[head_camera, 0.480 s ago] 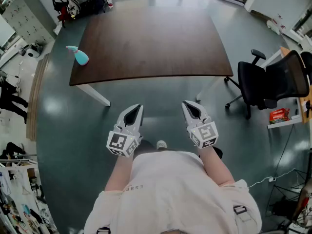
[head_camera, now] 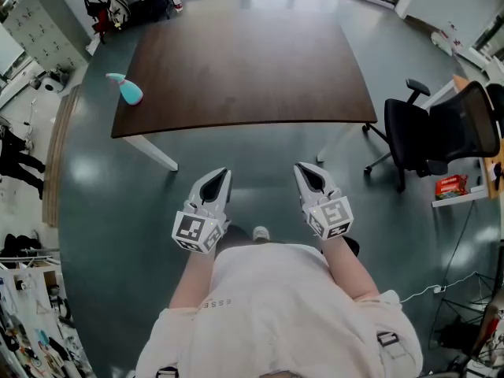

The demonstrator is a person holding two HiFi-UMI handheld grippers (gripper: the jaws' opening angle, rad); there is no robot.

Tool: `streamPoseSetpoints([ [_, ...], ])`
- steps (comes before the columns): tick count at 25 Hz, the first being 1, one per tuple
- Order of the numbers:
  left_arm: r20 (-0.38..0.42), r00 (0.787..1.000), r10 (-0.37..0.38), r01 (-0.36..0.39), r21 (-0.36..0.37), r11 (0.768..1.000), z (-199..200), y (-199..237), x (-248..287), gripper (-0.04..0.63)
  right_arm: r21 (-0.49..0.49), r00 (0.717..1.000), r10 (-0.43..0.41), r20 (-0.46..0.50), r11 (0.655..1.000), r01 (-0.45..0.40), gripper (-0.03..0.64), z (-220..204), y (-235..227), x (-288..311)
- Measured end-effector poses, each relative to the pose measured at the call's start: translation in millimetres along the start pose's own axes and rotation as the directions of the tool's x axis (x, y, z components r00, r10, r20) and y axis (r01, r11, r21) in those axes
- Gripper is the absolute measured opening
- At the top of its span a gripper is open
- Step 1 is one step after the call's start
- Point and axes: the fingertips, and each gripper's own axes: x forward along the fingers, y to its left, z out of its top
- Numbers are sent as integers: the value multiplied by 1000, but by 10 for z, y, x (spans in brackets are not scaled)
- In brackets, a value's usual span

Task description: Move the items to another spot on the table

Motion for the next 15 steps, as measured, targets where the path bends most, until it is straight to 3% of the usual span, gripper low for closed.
streamPoseSetpoints([
  [7, 2, 1000, 25, -25, 6, 1000, 23, -2, 21, 17, 17, 1000, 23, 7, 1000, -23, -8, -10, -43, 45],
  [15, 8, 988, 151, -151, 23, 988, 92, 198, -139, 17, 10, 993, 117, -18, 993, -116, -9, -37, 11, 366],
])
